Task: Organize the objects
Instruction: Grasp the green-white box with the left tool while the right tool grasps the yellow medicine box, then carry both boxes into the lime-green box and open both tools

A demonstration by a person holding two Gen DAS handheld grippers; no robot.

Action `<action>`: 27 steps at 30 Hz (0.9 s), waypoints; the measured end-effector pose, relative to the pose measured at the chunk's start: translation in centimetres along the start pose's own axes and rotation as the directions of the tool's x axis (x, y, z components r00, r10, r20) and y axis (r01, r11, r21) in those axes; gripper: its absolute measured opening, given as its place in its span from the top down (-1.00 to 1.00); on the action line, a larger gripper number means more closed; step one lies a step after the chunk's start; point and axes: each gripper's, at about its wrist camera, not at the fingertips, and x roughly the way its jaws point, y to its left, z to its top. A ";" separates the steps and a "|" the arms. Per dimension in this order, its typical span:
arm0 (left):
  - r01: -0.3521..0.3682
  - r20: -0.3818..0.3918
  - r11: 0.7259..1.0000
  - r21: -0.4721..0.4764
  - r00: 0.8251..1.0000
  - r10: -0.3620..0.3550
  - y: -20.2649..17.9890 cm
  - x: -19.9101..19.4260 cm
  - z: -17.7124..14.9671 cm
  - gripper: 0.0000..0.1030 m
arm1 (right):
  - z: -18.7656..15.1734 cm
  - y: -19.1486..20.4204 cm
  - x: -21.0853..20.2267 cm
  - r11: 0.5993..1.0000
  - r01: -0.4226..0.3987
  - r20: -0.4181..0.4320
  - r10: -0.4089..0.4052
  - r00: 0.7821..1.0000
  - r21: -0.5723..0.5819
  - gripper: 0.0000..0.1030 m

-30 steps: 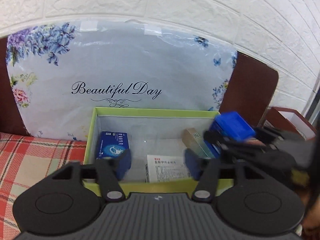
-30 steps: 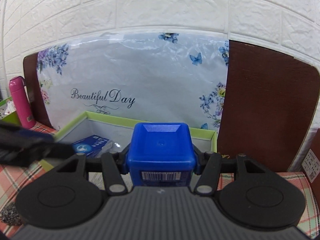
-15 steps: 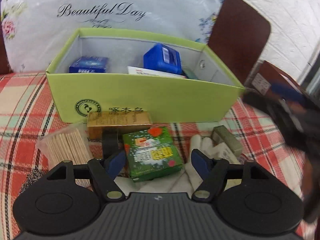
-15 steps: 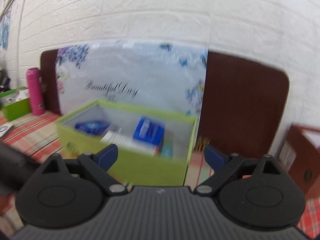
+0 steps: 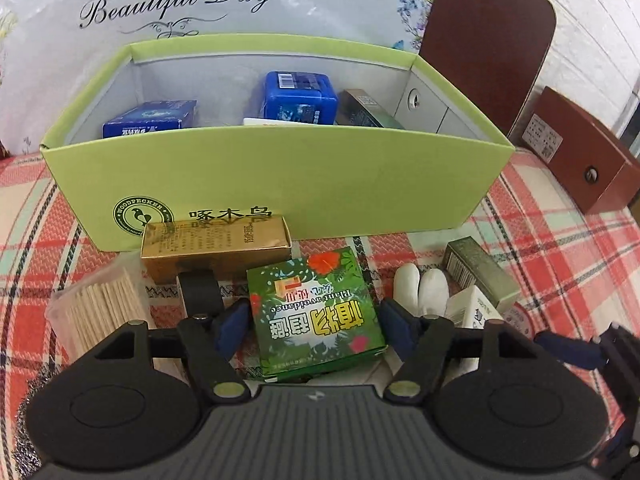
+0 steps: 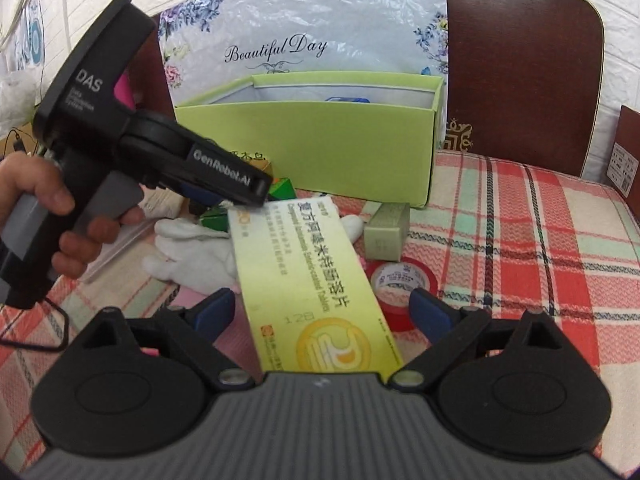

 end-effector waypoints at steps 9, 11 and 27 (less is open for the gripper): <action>0.025 0.022 0.998 -0.052 0.999 -0.024 0.4 -1.9 -1.0 -0.31 | 0.0 0.7 -1.3 0.999 -0.029 -0.006 0.029 1.000 0.019 -0.38; 0.029 0.044 0.998 -0.053 0.999 -0.027 0.4 -3.1 -1.2 -0.31 | 0.2 0.8 -2.0 0.999 -0.038 0.004 0.038 0.999 0.037 -0.37; 0.047 0.261 0.999 -0.013 0.964 -0.042 0.1 -12.0 1.6 -0.32 | 5.1 1.7 -7.1 0.999 -0.035 0.195 0.031 0.980 0.019 -0.36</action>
